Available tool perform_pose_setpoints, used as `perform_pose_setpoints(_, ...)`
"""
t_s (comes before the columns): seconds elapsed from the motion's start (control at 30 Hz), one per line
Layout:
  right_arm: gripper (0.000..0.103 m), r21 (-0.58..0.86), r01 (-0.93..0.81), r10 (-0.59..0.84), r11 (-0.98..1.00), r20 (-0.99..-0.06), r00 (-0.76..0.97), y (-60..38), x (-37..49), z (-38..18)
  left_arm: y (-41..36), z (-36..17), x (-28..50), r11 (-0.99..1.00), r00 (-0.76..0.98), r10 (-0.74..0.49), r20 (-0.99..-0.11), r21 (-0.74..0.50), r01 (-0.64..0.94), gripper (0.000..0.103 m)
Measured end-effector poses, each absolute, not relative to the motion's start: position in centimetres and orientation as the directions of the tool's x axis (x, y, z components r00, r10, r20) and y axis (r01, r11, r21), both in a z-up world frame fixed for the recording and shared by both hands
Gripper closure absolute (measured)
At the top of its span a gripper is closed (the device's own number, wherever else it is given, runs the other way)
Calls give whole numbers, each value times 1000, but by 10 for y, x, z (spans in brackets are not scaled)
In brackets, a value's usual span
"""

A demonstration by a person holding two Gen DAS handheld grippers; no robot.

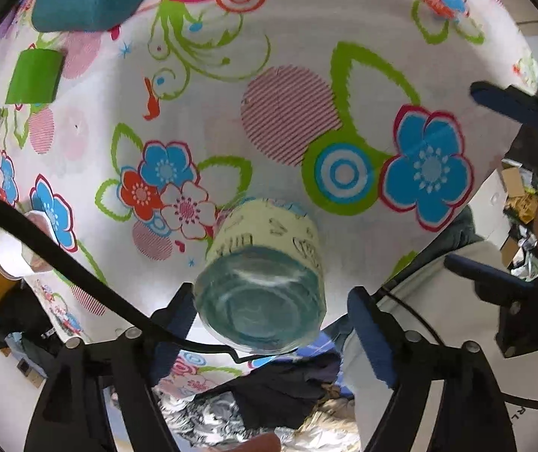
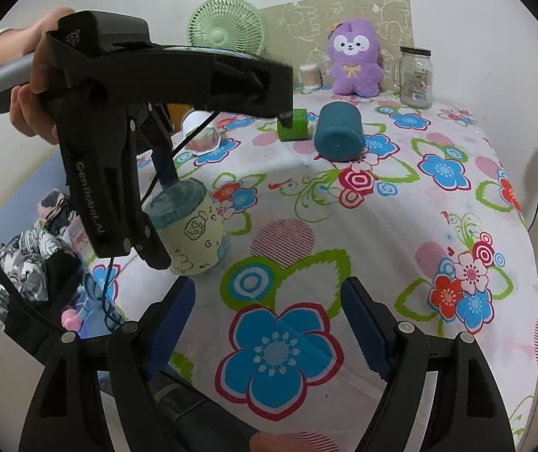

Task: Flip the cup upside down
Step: 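Lower the inverted cup onto the tablecloth with the left tool, then open the left tool and pull it back from the cup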

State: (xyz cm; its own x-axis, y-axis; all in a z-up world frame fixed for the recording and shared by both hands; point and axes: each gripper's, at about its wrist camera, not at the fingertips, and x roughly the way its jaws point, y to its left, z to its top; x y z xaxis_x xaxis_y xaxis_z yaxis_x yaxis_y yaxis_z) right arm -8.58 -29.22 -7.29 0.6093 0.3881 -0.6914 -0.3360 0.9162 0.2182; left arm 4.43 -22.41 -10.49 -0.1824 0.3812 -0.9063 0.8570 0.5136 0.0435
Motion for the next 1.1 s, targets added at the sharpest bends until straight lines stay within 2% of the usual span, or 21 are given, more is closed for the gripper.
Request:
perform_pose_setpoints(0.1,21,214,-337,385,917,-693,609,-292,-84,-73,-226,-100,46,524,-183,343,-921,25,852,14)
perform_pose_setpoints(0.43,21,197,-344,380,918,-687,619,-288,-86,-66,-213,-77,42,551,-115,269,-956,55,832,14)
perform_pose_setpoints(0.73,21,191,-312,356,931,-670,652,-290,-87,-50,-176,-31,21,637,76,-25,-997,43,770,14)
perform_pose_setpoints(0.93,21,168,-277,317,946,-659,682,-286,-83,-36,-141,-2,5,754,305,-222,-926,35,656,14)
perform_pose_setpoints(1.1,21,175,-232,289,957,-649,703,-281,-79,-27,-110,10,-9,829,463,-299,-834,13,558,14)
